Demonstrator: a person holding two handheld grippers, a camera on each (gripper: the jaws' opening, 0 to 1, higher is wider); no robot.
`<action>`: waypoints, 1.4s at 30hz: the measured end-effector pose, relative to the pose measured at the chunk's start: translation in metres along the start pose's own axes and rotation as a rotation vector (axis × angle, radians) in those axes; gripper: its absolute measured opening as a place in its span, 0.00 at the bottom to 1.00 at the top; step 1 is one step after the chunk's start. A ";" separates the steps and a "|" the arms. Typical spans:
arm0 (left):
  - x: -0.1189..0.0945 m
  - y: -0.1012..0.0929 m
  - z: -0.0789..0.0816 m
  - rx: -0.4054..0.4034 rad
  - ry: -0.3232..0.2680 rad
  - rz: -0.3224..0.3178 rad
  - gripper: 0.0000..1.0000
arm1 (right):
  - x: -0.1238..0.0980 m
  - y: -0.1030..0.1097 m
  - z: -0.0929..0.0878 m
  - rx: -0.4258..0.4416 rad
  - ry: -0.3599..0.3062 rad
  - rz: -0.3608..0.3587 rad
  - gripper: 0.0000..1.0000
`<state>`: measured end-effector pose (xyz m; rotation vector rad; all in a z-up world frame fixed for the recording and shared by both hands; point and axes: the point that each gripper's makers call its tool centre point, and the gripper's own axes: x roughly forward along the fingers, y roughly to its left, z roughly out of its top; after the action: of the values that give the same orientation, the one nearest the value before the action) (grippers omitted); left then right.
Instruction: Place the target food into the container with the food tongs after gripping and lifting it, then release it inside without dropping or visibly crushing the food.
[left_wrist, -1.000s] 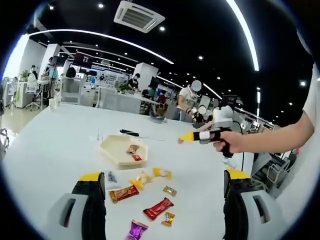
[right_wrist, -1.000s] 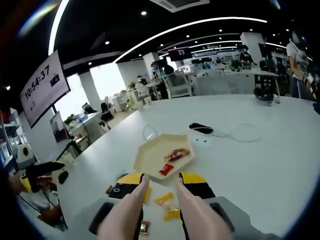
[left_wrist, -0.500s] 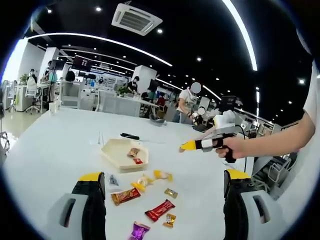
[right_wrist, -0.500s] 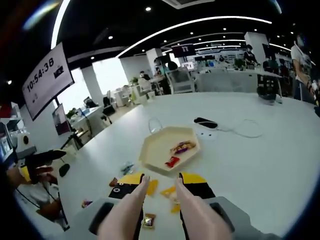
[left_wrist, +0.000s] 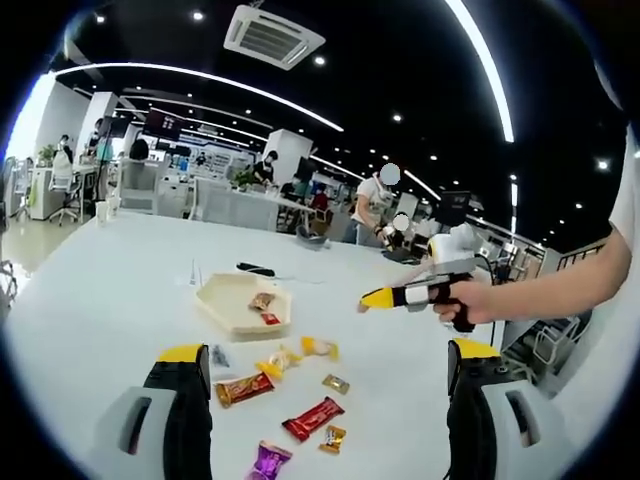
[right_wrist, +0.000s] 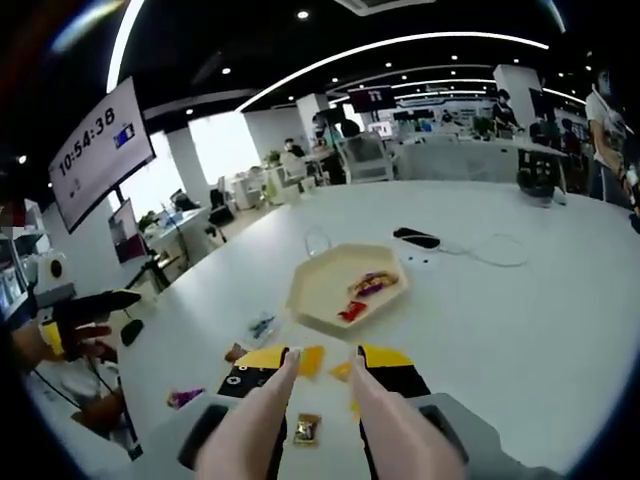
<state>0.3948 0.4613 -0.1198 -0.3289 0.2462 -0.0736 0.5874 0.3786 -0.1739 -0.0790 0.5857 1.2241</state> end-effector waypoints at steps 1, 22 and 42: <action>0.001 -0.002 -0.003 0.002 0.007 -0.007 0.99 | 0.000 0.004 -0.004 0.002 0.008 0.004 0.26; -0.003 0.005 -0.002 0.023 0.017 0.003 0.99 | 0.006 0.017 -0.027 0.005 0.062 -0.002 0.26; 0.009 0.005 -0.015 -0.016 0.029 -0.020 0.99 | 0.019 0.026 -0.065 0.064 0.104 -0.021 0.26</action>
<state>0.3998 0.4601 -0.1369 -0.3460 0.2726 -0.0960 0.5433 0.3807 -0.2315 -0.0955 0.7125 1.1850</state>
